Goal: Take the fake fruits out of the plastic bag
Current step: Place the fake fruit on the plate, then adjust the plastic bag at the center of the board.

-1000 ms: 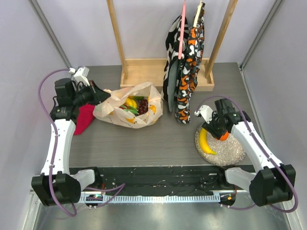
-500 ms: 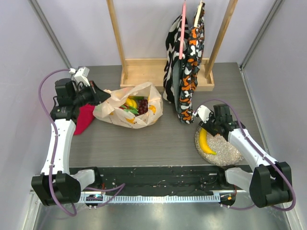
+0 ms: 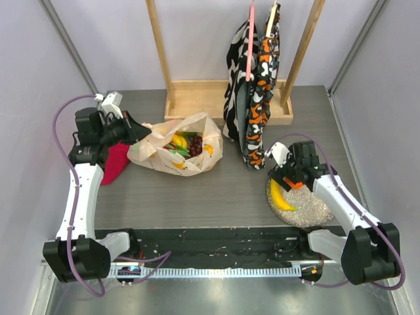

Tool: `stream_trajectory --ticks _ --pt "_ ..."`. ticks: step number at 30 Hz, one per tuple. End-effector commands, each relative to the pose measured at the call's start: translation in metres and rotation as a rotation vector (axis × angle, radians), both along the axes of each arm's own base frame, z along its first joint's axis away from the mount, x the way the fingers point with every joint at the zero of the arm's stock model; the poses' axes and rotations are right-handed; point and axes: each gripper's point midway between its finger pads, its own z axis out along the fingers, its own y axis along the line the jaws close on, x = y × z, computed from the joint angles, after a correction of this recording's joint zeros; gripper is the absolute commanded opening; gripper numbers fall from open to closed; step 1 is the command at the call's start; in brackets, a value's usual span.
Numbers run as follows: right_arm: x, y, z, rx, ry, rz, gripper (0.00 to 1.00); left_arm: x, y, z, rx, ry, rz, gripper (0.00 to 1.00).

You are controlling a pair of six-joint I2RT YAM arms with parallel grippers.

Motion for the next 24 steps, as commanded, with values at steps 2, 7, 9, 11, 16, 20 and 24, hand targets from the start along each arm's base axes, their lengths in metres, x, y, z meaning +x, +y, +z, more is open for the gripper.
stream_trajectory --ticks 2,7,9,11,16,20,24 --pt "-0.001 0.034 0.076 0.188 -0.036 0.061 0.99 -0.005 -0.004 0.01 0.006 -0.054 -0.026 0.0" --pt "-0.033 0.074 0.128 0.338 0.095 0.279 0.99 -0.007 -0.006 0.013 0.0 -0.062 -0.033 0.0" --pt "-0.042 0.087 0.143 0.339 0.09 0.371 0.99 -0.007 -0.006 0.014 -0.002 -0.065 -0.034 0.0" --pt "-0.038 0.102 0.157 0.342 0.046 0.424 0.98 -0.008 -0.007 0.013 -0.013 -0.056 -0.035 0.0" --pt "-0.04 0.203 0.205 0.439 -0.007 0.634 0.85 -0.016 -0.012 0.007 -0.055 -0.022 -0.029 0.0" --pt "-0.03 0.276 0.236 0.526 -0.018 0.736 0.72 -0.021 -0.013 0.01 -0.062 -0.028 -0.026 0.0" --pt "-0.003 0.328 0.236 0.592 -0.033 0.749 0.66 -0.027 -0.013 0.01 -0.069 -0.024 -0.02 0.0"
